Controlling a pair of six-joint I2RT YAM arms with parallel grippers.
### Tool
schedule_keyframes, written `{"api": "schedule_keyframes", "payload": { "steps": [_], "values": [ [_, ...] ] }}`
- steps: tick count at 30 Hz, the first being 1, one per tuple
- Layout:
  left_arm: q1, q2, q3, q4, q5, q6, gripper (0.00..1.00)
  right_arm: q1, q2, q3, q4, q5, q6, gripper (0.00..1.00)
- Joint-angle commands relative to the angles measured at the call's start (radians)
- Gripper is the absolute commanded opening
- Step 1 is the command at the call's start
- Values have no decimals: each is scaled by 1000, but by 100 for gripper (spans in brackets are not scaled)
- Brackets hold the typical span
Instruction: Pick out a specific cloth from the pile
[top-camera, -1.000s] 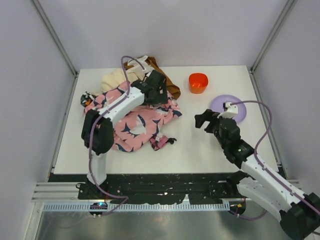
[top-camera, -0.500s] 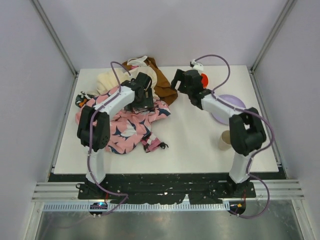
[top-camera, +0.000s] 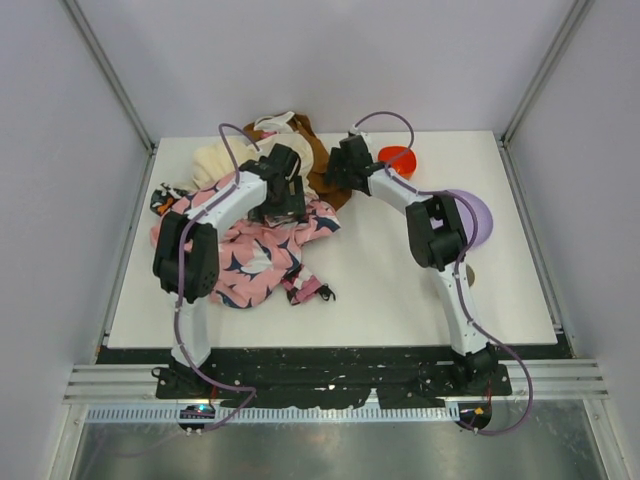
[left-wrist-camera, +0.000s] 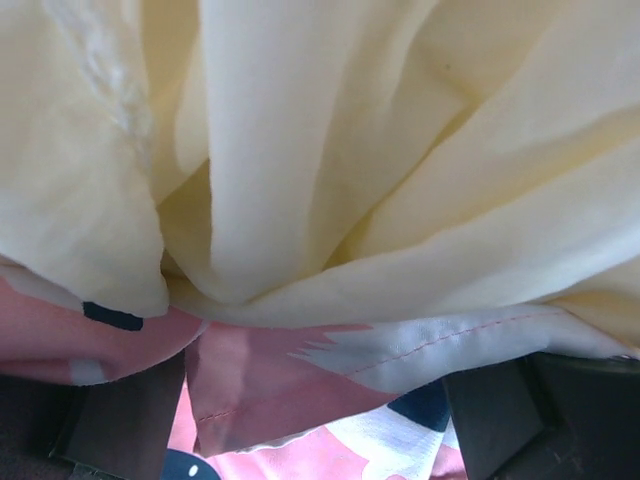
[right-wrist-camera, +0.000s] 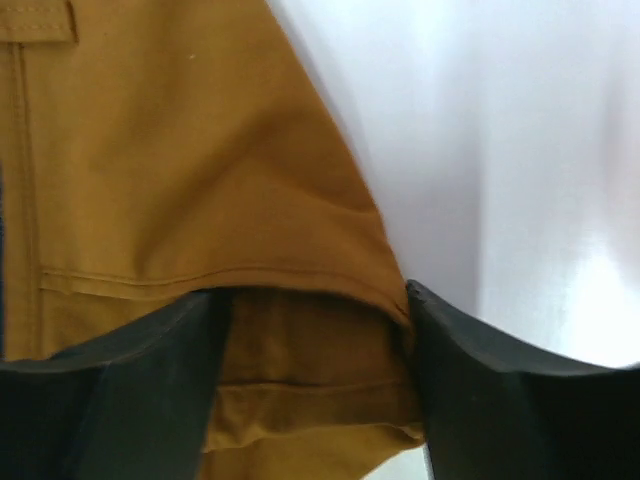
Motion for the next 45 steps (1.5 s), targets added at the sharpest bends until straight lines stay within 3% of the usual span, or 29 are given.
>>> {"api": "schedule_keyframes", "payload": {
  "steps": [1, 3, 5, 11, 15, 21, 30, 33, 39, 45],
  "values": [
    [44, -8, 9, -6, -26, 19, 100, -4, 59, 113, -59, -287, -10, 44],
    [61, -6, 12, -6, -18, 24, 100, -5, 6, 92, -23, -349, -22, 21],
    [78, 2, 22, -12, -21, 26, 99, 1, -83, 51, 0, -339, -50, 5],
    [106, 45, 65, -86, -84, 42, 100, 42, -344, 147, -171, -276, -280, 6],
    [142, 41, 36, -54, -27, 38, 100, 86, -485, 280, -282, -247, -424, 5],
    [182, 29, -1, -39, -19, 27, 100, 125, -591, 572, -434, -403, -458, 5],
    [237, 29, -28, -14, 45, 12, 100, 409, -902, 511, -342, -325, -610, 5],
    [259, 26, -34, -14, 47, 7, 100, 413, -954, 517, -307, -348, -558, 5],
    [299, 14, -60, 0, 99, -4, 99, 415, -1028, 518, -275, -559, -492, 5],
    [311, -1, -82, 15, 120, -2, 100, 413, -1077, 500, -246, -598, -461, 5]
  ]
}}
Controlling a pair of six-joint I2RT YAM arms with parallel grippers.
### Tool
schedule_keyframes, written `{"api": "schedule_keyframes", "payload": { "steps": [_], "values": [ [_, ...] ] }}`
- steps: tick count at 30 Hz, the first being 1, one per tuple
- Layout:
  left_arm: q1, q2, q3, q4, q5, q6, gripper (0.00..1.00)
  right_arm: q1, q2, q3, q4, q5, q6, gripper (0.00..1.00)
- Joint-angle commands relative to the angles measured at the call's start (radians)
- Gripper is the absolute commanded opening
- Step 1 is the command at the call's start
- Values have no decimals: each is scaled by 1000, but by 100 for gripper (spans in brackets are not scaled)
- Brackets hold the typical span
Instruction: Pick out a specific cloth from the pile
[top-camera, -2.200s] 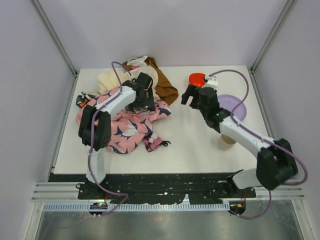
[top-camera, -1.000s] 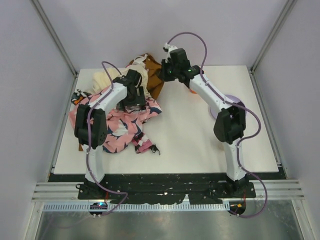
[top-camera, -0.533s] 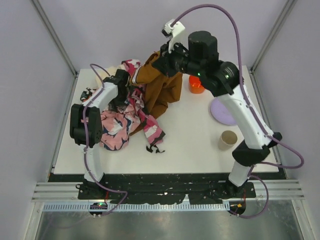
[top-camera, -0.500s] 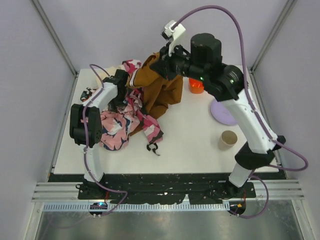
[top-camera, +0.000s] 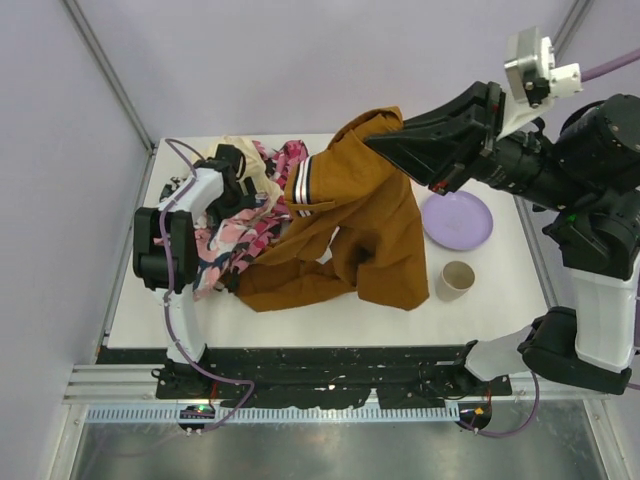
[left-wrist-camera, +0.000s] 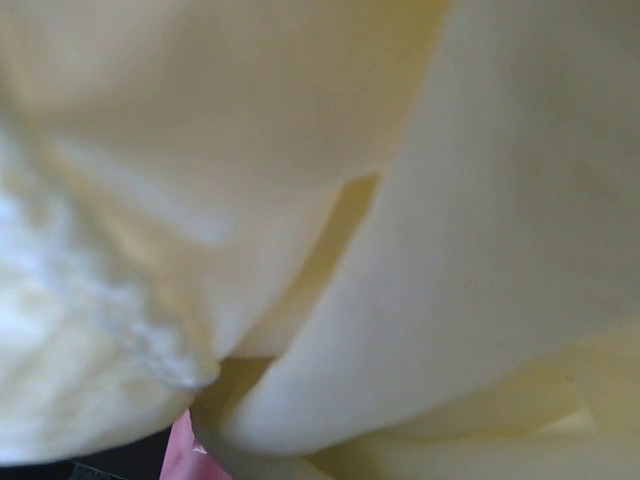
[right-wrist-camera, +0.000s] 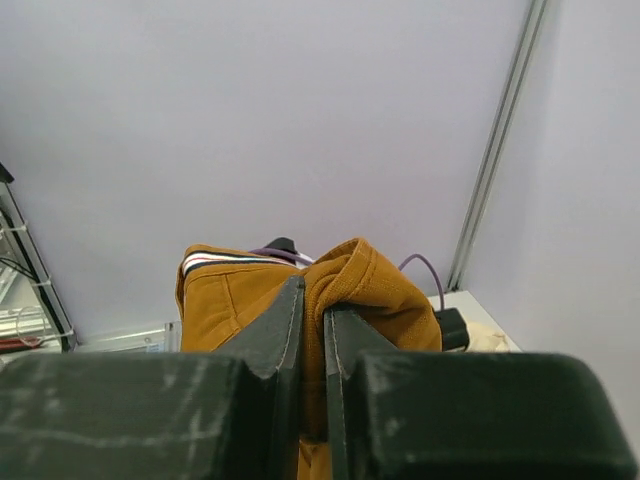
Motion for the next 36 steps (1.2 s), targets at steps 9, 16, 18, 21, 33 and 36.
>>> {"api": "schedule_keyframes", "payload": {
  "steps": [9, 16, 18, 21, 33, 36],
  "values": [
    [24, -23, -16, 36, 19, -10, 100, 3, -95, 50, 237, 65, -16, 5],
    [30, -20, -14, 40, 36, -13, 100, 3, -202, 7, 258, 229, -88, 5],
    [33, -20, -11, 37, 35, -14, 100, 4, -237, -8, 249, 283, -108, 5],
    [33, -27, -6, 30, 35, -17, 100, 3, -293, -64, 251, 362, -142, 5],
    [32, -253, -115, 67, 99, 1, 100, 1, -109, -341, 186, 514, -134, 5],
    [30, -314, -134, 43, 130, 9, 100, -2, -98, -410, 220, 519, -108, 5]
  ]
}}
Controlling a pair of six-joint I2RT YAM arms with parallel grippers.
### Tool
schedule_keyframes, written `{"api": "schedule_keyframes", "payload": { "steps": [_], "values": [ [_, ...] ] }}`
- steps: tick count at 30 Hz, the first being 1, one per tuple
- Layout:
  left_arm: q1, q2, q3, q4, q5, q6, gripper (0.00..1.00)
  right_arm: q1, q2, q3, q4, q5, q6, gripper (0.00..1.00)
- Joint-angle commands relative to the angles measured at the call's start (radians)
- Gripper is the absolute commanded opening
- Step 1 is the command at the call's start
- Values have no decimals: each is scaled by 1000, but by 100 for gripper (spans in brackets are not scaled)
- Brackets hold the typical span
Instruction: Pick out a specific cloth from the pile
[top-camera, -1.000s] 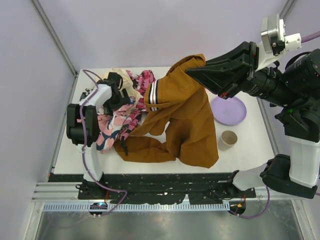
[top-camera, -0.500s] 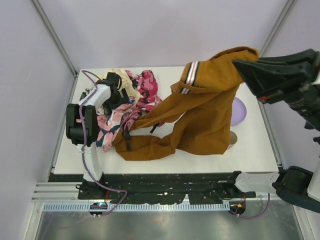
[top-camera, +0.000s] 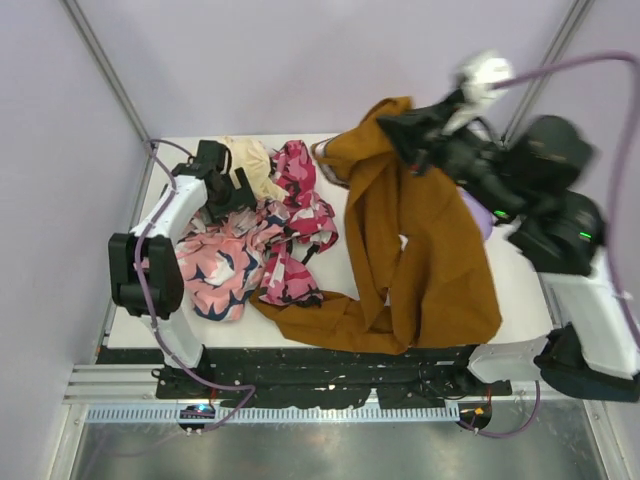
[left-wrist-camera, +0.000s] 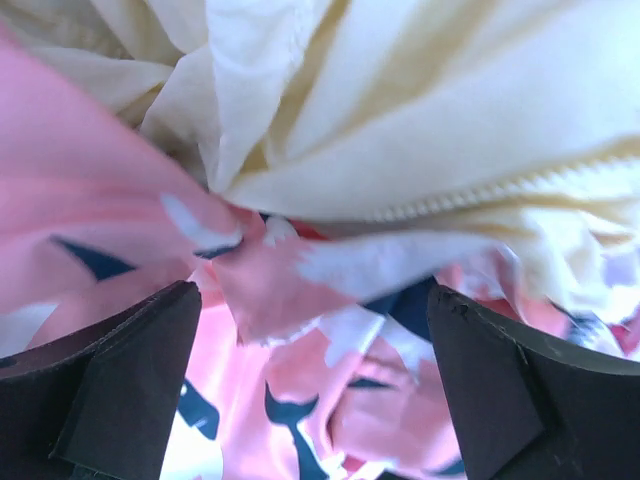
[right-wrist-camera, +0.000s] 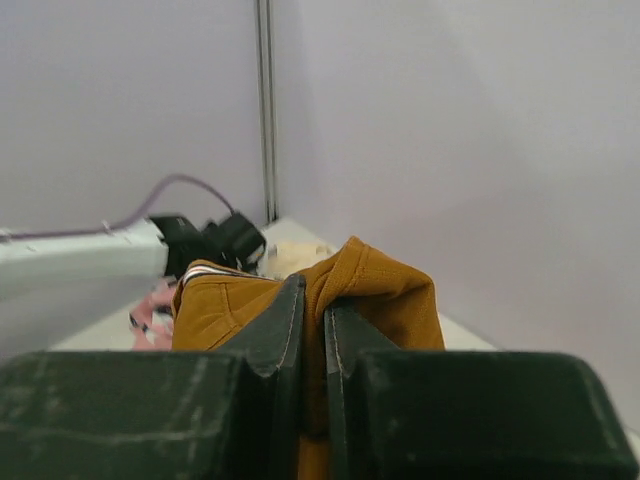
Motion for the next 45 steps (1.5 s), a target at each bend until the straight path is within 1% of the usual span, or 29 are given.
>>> {"api": "schedule_keyframes", "payload": {
  "steps": [1, 2, 6, 10, 13, 14, 15, 16, 17, 18, 19, 20, 21, 22, 23, 26, 28, 32, 33, 34, 35, 36, 37, 39, 40, 41, 42, 44, 45],
  "values": [
    [9, -145, -29, 7, 48, 19, 100, -6, 70, -143, 152, 19, 42, 5],
    [9, -171, -52, 13, 54, 19, 100, -6, 66, -168, 200, 13, 56, 5],
    [3, -291, -175, 39, 61, 3, 100, -4, 38, -267, 258, 3, 97, 5],
    [-10, -451, -385, 142, 89, -23, 100, -6, -14, -398, 292, 59, 169, 5],
    [-16, -556, -509, 190, 104, -40, 100, -7, -143, -641, 364, 80, 229, 5],
    [-17, -591, -558, 203, 115, -41, 100, -6, -208, -759, 410, 80, 267, 5],
    [-20, -623, -594, 216, 127, -43, 100, -6, -238, -813, 429, 65, 298, 5],
    [-25, -649, -623, 234, 140, -43, 99, -6, -296, -935, 471, 57, 321, 5],
    [-31, -677, -651, 245, 152, -43, 100, -7, -324, -988, 495, 50, 381, 5],
    [-37, -699, -675, 259, 170, -44, 100, -7, -357, -1098, 519, 48, 407, 5],
    [-48, -720, -700, 275, 189, -47, 100, -6, -370, -1148, 539, 2, 454, 5],
    [-62, -743, -718, 288, 201, -55, 100, -6, -379, -1244, 571, -28, 478, 5],
    [-77, -754, -732, 305, 216, -60, 100, -6, -376, -1284, 614, -77, 534, 5],
    [-98, -765, -744, 325, 226, -61, 100, -6, -365, -1365, 636, -152, 550, 5],
    [-118, -765, -749, 331, 230, -67, 100, -6, -358, -1407, 672, -171, 579, 5],
    [-195, -750, -748, 343, 207, -67, 100, -6, -312, -1546, 700, -142, 656, 5],
    [-218, -711, -749, 361, 206, -78, 100, -6, -275, -1596, 677, -115, 694, 5],
    [-227, -624, -738, 386, 223, -101, 100, -4, -174, -1680, 668, -109, 774, 15],
    [-231, -605, -734, 400, 232, -102, 100, -6, -133, -1694, 651, -109, 782, 19],
    [-234, -592, -729, 404, 238, -104, 100, -6, -114, -1699, 645, -66, 800, 23],
    [-237, -579, -723, 404, 239, -106, 100, -4, -79, -1697, 613, -49, 802, 36],
    [-238, -570, -717, 398, 235, -106, 100, -6, -65, -1688, 596, -11, 803, 43],
    [-238, -567, -712, 389, 224, -106, 100, -4, -51, -1670, 540, 15, 797, 53],
    [-238, -578, -702, 366, 192, -104, 100, 1, -63, -1624, 494, 35, 751, 62],
    [-238, -590, -697, 348, 177, -101, 100, 11, -78, -1608, 477, 48, 713, 64],
    [-238, -607, -694, 336, 158, -99, 100, 20, -106, -1572, 448, 78, 697, 69],
    [-238, -620, -692, 320, 140, -98, 100, 28, -129, -1556, 425, 92, 661, 71],
    [-238, -663, -694, 290, 105, -95, 100, 39, -184, -1499, 362, 128, 618, 92],
    [-238, -691, -695, 271, 85, -93, 100, 39, -224, -1475, 319, 147, 607, 96]
  ]
}}
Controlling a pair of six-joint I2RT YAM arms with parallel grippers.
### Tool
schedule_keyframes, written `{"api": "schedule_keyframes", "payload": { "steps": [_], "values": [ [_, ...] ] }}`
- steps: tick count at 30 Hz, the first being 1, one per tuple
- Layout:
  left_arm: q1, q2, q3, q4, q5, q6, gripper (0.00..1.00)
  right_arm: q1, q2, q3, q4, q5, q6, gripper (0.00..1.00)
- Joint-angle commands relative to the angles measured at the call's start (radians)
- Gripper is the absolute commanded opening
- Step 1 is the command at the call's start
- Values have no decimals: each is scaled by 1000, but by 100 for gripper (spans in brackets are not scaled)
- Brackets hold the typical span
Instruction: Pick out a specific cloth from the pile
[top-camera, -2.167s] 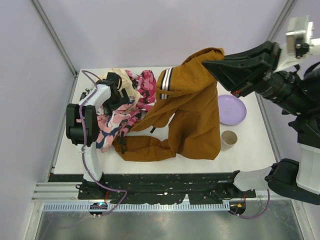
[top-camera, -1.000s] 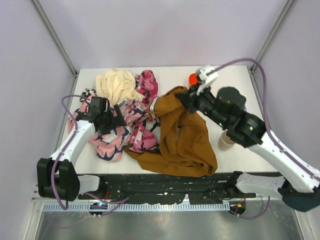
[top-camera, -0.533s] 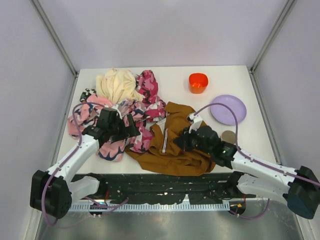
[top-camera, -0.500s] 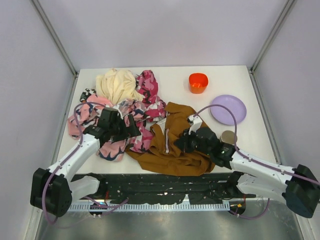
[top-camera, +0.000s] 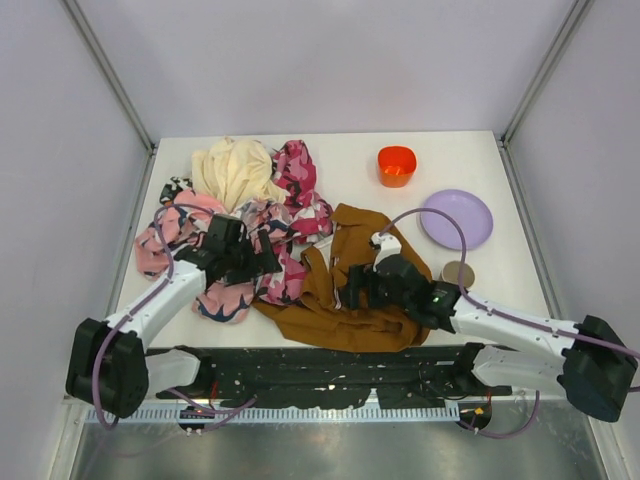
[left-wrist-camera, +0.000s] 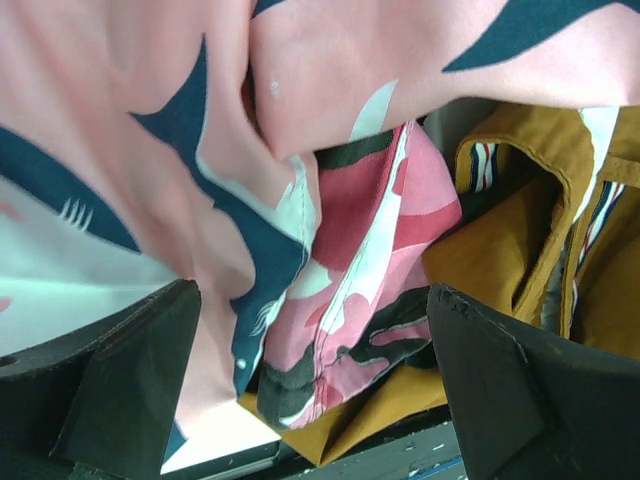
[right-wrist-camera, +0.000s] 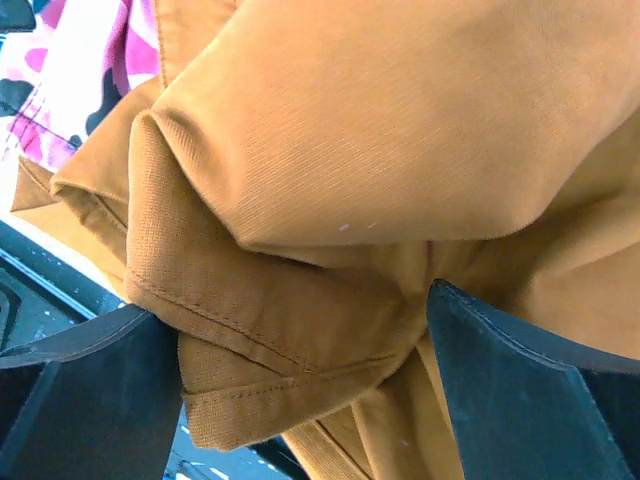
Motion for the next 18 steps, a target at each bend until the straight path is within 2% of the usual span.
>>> {"api": "schedule_keyframes", "payload": {
  "steps": [1, 5, 11, 18],
  "values": [
    [-4, -122, 43, -74, -104, -5, 100, 16, -130, 116, -217, 136, -118, 95],
    [-4, -230, 49, -169, -209, -6, 100, 16, -290, 148, -313, 182, -146, 95],
    [-4, -425, 47, -255, -330, -20, 100, 17, -555, 173, -430, 369, -107, 95],
    [-4, -557, 26, -278, -347, -29, 100, 16, -686, 184, -456, 463, -124, 95]
  ]
}}
